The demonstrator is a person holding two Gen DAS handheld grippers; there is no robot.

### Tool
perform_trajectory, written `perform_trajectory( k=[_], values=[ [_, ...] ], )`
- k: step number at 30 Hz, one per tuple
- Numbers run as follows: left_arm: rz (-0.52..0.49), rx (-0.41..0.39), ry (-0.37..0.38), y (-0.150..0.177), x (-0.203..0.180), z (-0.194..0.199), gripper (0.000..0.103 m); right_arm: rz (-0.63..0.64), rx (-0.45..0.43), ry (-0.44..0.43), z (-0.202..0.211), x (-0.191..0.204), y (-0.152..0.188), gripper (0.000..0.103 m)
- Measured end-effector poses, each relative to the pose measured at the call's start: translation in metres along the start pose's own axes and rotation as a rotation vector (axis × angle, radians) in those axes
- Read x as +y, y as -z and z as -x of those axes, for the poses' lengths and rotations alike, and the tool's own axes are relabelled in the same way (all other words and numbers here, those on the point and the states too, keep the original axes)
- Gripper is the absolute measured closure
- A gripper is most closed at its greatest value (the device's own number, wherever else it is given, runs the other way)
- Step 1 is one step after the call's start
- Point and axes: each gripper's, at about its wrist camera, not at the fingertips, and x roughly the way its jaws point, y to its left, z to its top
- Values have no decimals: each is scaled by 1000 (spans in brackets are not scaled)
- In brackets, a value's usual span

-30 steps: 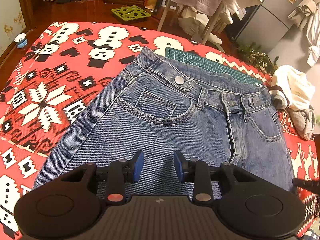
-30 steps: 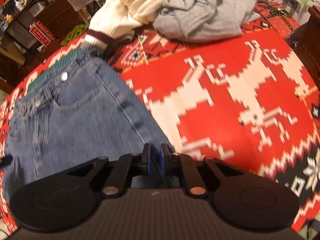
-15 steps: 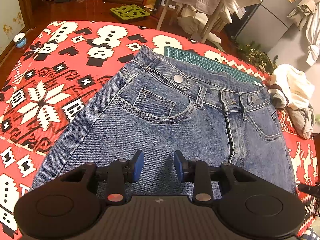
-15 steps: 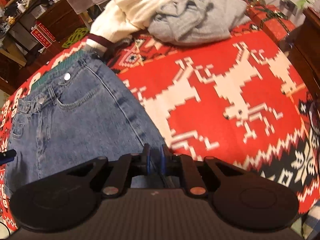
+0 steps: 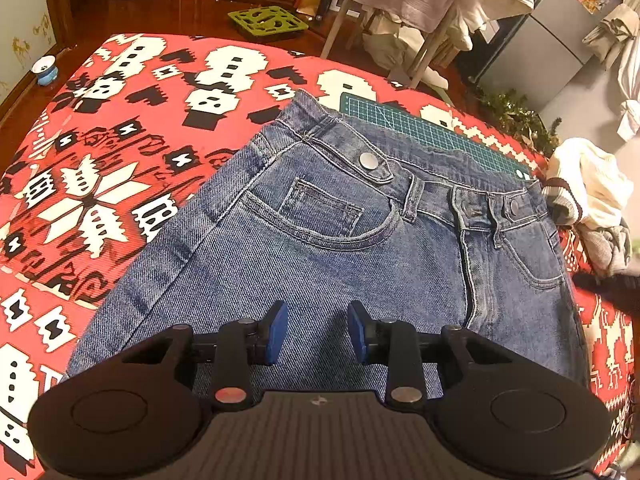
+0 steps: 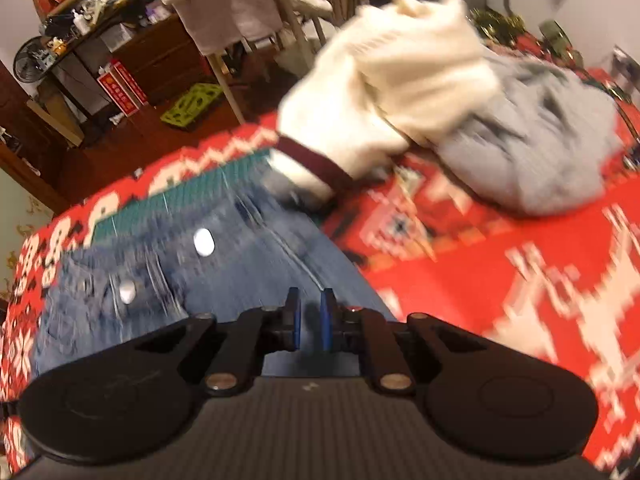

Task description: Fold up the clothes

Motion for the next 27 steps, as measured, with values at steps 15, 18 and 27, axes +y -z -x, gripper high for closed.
perform_trajectory(
  k=[15,18,27],
  values=[
    [38,5,28,-6,7,-3,71,-114,-41,17,-63,5,-52,97],
    [37,5,30,-5,7,-2,71,-103,-48,2,-62,11,-56,94],
    [83,-3,16,-9,17,-1,71,-68,-51,13,-75,31,-64,94]
  ],
)
